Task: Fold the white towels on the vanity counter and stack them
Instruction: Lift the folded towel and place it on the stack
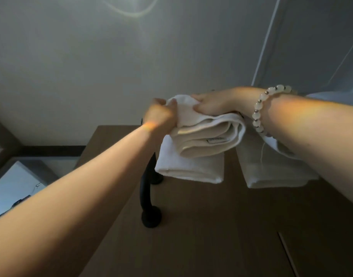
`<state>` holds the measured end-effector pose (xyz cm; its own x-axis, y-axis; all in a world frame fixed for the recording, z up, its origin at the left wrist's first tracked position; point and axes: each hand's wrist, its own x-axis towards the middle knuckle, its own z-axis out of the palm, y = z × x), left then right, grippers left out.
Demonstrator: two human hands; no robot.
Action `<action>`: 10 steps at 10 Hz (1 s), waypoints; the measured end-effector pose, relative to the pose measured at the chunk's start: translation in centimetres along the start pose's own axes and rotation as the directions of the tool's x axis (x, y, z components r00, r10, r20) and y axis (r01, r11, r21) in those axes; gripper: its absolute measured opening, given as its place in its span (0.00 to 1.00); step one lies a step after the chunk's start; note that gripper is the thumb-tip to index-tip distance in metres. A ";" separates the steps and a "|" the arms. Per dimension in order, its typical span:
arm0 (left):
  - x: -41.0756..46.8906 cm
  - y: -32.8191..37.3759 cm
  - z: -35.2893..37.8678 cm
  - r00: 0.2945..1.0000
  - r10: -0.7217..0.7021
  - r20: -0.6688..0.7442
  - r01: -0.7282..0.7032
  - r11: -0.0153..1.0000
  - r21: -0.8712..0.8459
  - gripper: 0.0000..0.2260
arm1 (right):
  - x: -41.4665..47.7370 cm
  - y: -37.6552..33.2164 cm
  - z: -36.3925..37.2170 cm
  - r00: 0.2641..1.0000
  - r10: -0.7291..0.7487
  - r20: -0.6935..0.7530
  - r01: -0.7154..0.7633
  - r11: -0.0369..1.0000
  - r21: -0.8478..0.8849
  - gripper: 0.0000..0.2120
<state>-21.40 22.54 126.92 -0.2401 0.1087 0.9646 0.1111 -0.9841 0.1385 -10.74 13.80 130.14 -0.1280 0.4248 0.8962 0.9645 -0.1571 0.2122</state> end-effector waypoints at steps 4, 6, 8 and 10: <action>-2.8 -4.9 -2.0 0.793 -0.348 0.500 0.541 0.781 -0.313 0.37 | 0.2 0.2 0.7 0.998 -0.066 -0.020 0.066 0.997 0.050 0.18; -1.4 -2.9 -2.3 0.764 -0.302 0.571 0.501 0.835 -0.229 0.40 | -1.4 -0.7 1.8 0.983 -0.022 -0.183 0.045 0.991 0.123 0.23; -1.5 -2.3 -2.3 0.753 -0.245 0.610 0.471 0.849 -0.240 0.27 | -4.2 -1.0 4.9 0.830 0.301 -0.469 0.011 0.832 0.554 0.28; -2.0 -1.9 -2.1 0.749 -0.209 0.628 0.458 0.849 -0.263 0.27 | -6.7 -0.1 7.8 0.886 0.464 -0.015 -0.085 0.194 0.977 0.25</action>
<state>-23.18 23.94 124.27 0.4029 0.3752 0.8348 -0.2695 -0.8230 0.5000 -8.17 17.95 121.11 0.3303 0.2905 0.8981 0.4239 0.8045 -0.4161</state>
